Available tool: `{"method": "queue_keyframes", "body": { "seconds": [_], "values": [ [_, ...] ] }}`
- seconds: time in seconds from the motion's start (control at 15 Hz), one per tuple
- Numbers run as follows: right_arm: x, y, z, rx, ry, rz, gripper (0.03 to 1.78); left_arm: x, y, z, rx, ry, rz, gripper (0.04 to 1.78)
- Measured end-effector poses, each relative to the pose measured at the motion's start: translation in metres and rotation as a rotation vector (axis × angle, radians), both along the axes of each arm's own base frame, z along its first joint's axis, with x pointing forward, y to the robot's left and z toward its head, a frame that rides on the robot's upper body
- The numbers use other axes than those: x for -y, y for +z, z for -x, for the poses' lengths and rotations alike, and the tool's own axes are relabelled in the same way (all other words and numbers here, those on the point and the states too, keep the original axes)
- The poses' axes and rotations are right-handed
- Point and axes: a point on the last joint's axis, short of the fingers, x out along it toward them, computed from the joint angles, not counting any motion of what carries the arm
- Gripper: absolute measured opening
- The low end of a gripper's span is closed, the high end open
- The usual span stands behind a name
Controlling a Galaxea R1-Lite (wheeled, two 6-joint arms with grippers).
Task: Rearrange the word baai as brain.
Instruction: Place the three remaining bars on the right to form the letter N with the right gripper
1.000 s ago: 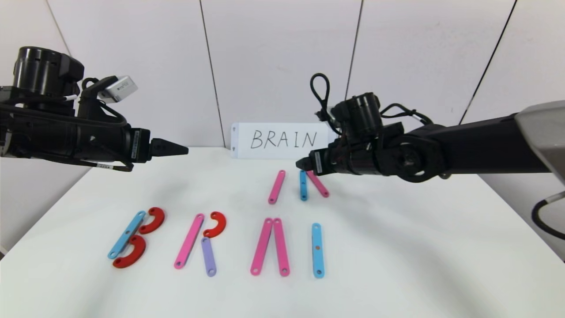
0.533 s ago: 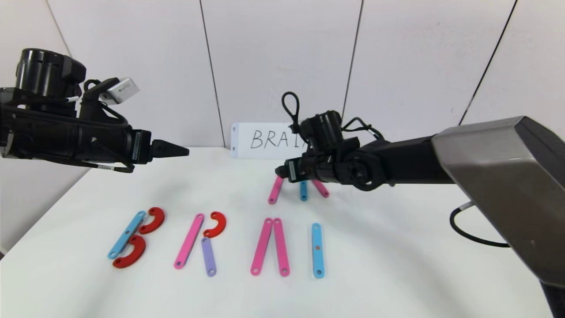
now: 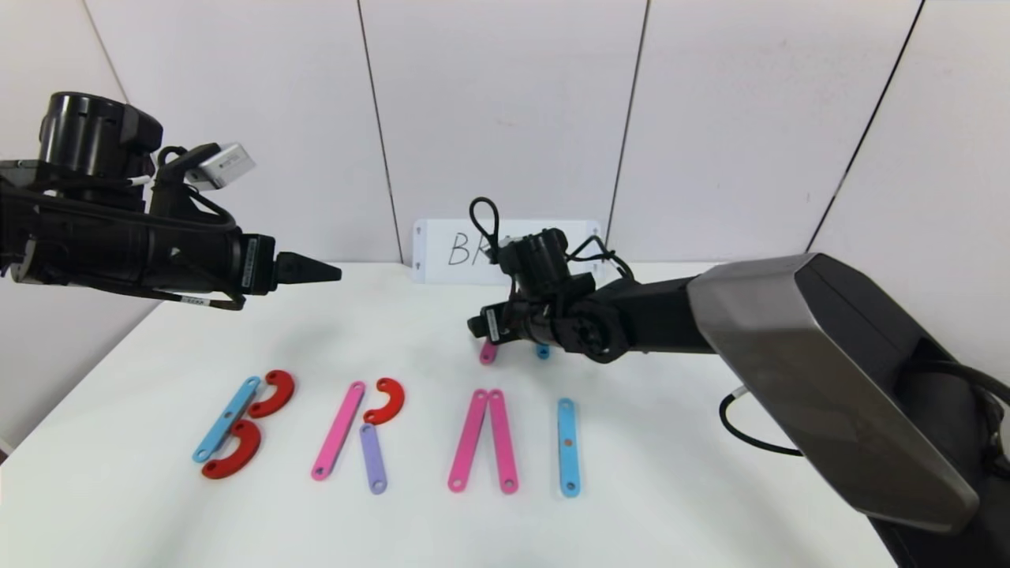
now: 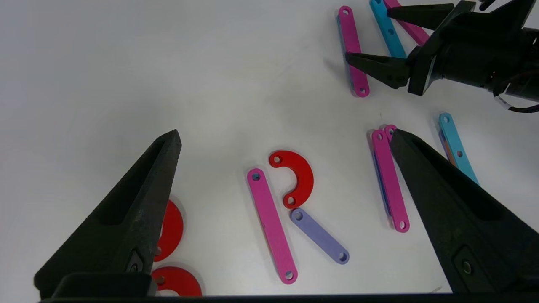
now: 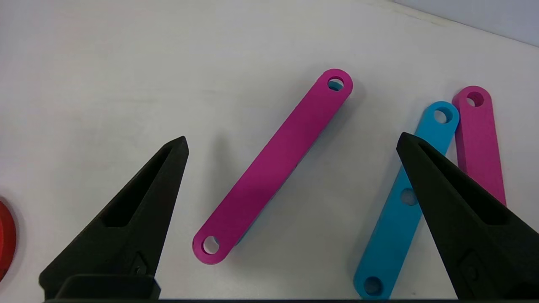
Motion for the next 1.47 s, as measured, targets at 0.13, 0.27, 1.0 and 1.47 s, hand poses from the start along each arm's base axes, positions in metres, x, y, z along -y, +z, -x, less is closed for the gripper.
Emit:
{"method": "queue_keyframes", "body": {
  "seconds": [0.13,0.27,1.0,1.47],
  "values": [
    [-0.003,-0.006,-0.003,-0.004,0.001,0.005,1.73,0.0,-0.001,-0.002,-0.002,-0.001,0.001,1.73],
    [-0.005,-0.011,-0.005,-0.009,0.002,0.008,1.73,0.0,-0.002,-0.002,-0.005,-0.001,0.001,1.73],
    [-0.013,-0.026,-0.004,-0.026,0.016,0.021,0.87,0.001,-0.004,-0.004,-0.013,-0.003,0.001,1.73],
    [-0.012,-0.027,-0.005,-0.026,0.014,0.019,0.3,0.001,-0.006,-0.006,-0.019,-0.003,0.0,1.73]
  ]
}}
